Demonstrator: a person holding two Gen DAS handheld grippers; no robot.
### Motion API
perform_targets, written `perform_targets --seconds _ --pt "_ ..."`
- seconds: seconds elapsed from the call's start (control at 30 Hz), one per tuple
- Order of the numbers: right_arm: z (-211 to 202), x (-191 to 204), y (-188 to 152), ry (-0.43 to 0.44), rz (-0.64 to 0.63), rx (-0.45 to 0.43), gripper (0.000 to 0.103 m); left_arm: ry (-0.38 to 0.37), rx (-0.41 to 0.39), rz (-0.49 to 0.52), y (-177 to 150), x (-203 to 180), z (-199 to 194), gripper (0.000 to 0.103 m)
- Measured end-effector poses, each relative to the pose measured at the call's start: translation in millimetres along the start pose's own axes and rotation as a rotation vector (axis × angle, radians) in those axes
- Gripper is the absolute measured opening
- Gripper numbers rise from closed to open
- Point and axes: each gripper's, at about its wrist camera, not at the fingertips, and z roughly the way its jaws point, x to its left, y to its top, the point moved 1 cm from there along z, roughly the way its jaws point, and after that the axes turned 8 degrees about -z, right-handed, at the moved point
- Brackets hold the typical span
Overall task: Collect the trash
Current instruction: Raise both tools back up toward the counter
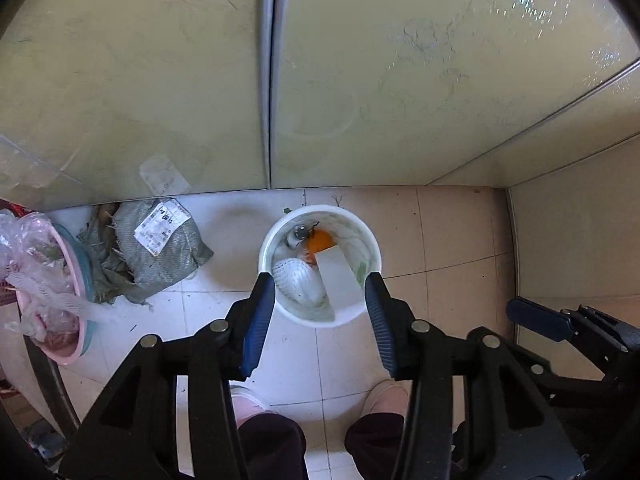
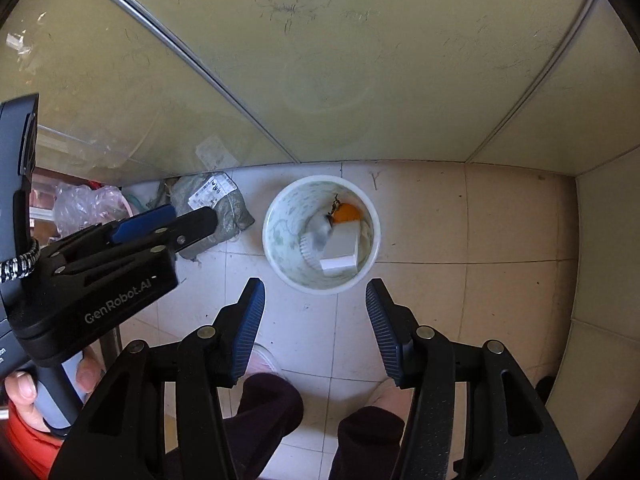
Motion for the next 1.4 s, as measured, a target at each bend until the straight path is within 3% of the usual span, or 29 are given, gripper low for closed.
perform_targets --seconds 0.23,0.5,0.73,0.93,1.07,1.27,1.4 --pt "-56 0 7 -0.014 -0.02 -0.028 0.049 -0.006 -0.032 -0.006 2 -7 -65 0.046" --pt "-165 28 24 -0.038 -0.019 -0.137 0.049 -0.02 -0.106 0.025 7 -24 -188 0.046" --pt "-278 61 30 -0.072 -0.021 -0.279 0.049 -0.047 -0.229 0.074 17 -38 -313 0.046" --pt "-366 93 29 -0.099 -0.018 -0.433 0.049 -0.09 -0.389 0.172 29 -51 -416 0.046" --pt "-421 120 25 -0.163 -0.017 -0.553 0.049 -0.12 -0.502 0.237 33 -53 -483 0.046" --pt "-478 152 26 -0.245 -0.008 -0.712 0.051 -0.17 -0.638 0.274 35 -45 -558 0.061" --pt "-499 159 26 -0.28 -0.004 -0.786 0.062 -0.16 -0.704 0.291 36 -41 -585 0.074"
